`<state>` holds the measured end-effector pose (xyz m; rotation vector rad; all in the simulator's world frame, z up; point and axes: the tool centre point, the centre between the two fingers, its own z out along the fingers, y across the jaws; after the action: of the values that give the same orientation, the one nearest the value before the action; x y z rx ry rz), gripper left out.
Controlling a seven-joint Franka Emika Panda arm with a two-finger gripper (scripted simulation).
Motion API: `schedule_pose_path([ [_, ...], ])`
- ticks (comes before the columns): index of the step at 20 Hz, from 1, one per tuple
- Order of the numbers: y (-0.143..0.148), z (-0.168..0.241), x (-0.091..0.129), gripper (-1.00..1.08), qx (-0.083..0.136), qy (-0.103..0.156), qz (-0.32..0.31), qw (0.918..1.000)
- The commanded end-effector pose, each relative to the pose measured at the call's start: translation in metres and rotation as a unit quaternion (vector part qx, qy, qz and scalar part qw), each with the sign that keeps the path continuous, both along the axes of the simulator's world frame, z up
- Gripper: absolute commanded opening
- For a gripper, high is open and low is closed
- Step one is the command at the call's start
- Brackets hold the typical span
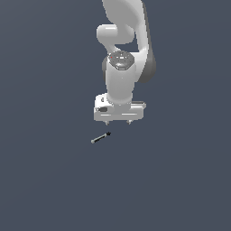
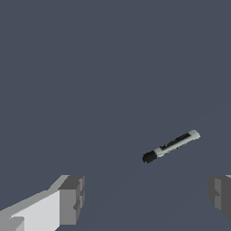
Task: Pick up the object and move it to a goal position.
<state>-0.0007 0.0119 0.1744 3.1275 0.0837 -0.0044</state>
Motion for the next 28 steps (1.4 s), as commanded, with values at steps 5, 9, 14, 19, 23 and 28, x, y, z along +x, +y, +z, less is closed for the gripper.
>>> schedule_pose_path([
  [5,-0.006,0.003,0.001,1.0,0.001,-0.003,-0.013,0.9999],
  [9,-0.017,0.011,0.002,1.0,0.004,-0.008,-0.034,0.9994],
  [14,-0.019,0.012,0.002,1.0,0.004,-0.009,-0.036,0.9993],
  [19,-0.021,0.008,0.002,1.0,0.005,-0.008,-0.052,0.9986],
  [23,-0.024,0.0,0.002,1.0,0.007,-0.008,-0.081,0.9967],
  [28,-0.031,-0.014,0.002,1.0,0.01,-0.006,-0.136,0.9907],
])
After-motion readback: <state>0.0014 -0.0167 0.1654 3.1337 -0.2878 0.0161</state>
